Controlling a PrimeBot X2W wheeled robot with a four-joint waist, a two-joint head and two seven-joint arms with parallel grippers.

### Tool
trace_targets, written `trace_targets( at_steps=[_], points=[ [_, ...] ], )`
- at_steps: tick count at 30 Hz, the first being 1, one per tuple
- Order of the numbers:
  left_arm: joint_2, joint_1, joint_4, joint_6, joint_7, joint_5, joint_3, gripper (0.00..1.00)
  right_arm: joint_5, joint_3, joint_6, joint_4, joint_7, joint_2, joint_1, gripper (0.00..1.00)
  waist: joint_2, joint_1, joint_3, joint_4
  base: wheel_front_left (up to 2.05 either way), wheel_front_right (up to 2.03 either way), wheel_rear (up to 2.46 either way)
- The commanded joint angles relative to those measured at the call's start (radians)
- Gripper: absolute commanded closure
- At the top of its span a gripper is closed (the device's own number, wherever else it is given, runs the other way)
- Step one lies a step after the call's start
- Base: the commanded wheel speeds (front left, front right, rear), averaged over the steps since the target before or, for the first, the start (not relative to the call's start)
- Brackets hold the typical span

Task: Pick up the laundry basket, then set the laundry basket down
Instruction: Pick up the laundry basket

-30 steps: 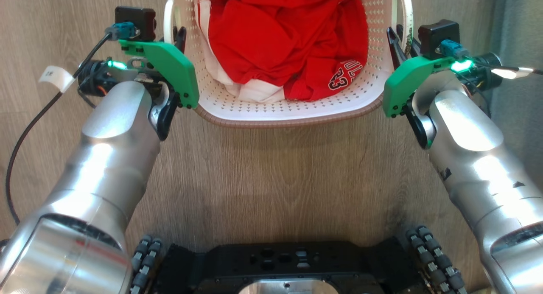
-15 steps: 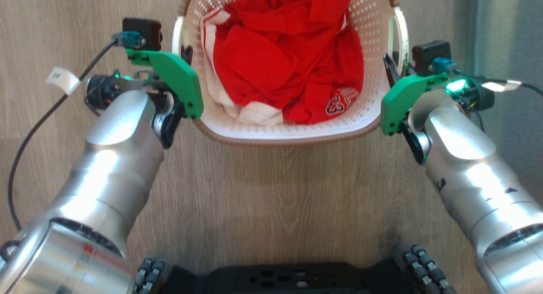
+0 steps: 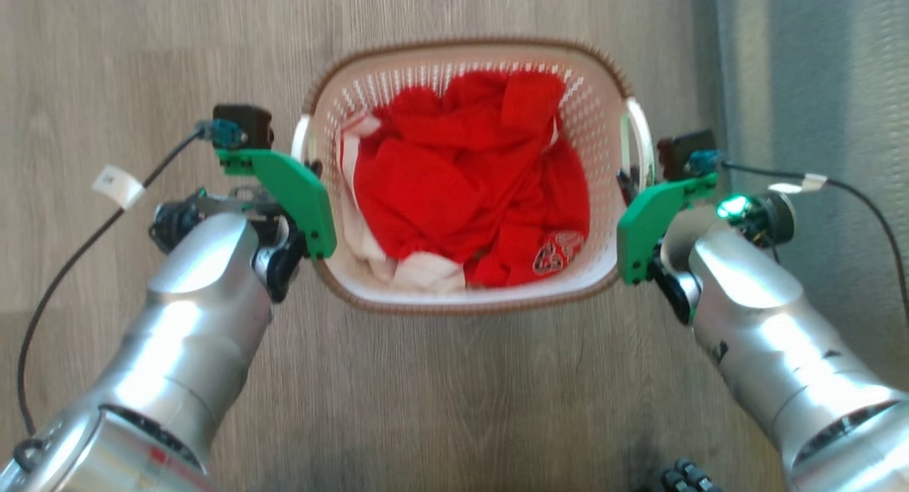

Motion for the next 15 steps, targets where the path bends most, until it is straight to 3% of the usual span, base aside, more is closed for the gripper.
trace_targets(
  at_steps=[1, 15],
  points=[
    [0.046, -0.004, -0.014, -0.007, -0.001, -0.015, 0.006, 1.0, 0.016, 0.033, -0.001, -0.009, 0.018, 0.009, 0.058, 1.0, -0.0001, 0.0001, -0.064, -0.01, 0.0, 0.0, 0.0],
    [0.069, 0.088, -0.004, -0.007, 0.056, -0.098, -0.039, 1.0, 0.16, 0.134, -0.001, -0.014, 0.121, 0.009, 0.142, 1.0, -0.0001, 0.0001, -0.264, -0.024, 0.0, 0.0, 0.0]
  ],
)
